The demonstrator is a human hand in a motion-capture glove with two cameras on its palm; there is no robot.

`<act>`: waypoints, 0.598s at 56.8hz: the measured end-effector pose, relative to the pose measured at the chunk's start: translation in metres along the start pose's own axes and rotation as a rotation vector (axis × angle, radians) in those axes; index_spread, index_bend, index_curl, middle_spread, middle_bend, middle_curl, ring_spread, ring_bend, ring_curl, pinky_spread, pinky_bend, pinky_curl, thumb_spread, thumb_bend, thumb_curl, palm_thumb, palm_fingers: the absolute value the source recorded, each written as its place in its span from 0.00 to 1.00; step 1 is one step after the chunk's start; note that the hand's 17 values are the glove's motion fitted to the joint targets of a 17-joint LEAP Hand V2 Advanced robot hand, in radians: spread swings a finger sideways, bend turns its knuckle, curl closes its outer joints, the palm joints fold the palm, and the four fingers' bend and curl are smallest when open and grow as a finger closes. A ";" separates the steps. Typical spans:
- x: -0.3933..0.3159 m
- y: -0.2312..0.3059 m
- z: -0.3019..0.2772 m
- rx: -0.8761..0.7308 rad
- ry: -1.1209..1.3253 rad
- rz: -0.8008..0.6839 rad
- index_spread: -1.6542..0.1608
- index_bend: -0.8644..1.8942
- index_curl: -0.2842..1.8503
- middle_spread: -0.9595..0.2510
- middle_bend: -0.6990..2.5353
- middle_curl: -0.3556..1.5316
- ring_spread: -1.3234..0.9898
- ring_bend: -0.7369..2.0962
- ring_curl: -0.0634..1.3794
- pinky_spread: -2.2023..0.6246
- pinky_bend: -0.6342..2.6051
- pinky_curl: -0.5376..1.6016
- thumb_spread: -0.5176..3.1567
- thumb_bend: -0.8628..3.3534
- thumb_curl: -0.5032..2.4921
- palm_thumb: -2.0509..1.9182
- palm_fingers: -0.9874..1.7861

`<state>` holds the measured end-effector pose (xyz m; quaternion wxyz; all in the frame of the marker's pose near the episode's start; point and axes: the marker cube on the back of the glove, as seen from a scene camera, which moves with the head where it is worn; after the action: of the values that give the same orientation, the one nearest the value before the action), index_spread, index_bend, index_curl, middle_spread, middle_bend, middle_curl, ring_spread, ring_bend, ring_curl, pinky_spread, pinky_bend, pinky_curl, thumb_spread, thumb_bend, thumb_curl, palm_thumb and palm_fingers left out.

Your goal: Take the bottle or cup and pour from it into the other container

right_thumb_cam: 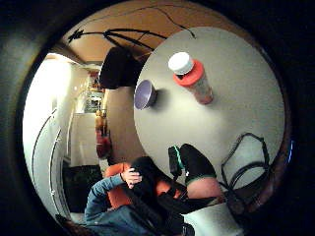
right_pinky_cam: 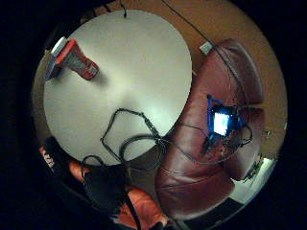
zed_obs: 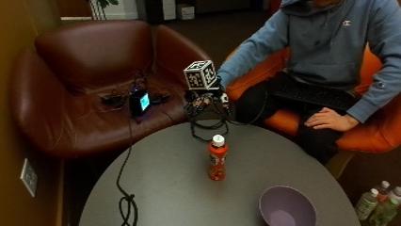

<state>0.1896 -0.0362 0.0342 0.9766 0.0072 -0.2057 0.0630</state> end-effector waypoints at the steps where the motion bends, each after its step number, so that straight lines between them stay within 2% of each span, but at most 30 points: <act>1: 0.002 -0.002 0.003 -0.005 -0.004 0.005 0.69 0.36 0.22 0.67 0.29 0.36 0.52 0.40 0.24 0.87 0.33 0.41 0.40 0.20 0.30 0.67 0.36; 20: 0.017 -0.049 0.063 -0.101 -0.204 0.010 0.69 0.36 0.23 0.66 0.29 0.36 0.52 0.39 0.24 0.86 0.32 0.41 0.39 0.20 0.30 0.67 0.38; 34: 0.025 -0.067 0.103 -0.097 -0.403 0.000 0.69 0.36 0.23 0.66 0.29 0.37 0.51 0.39 0.24 0.86 0.32 0.41 0.39 0.20 0.30 0.68 0.39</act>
<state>0.1790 -0.1036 0.1393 0.9148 -0.0275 -0.3999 0.0505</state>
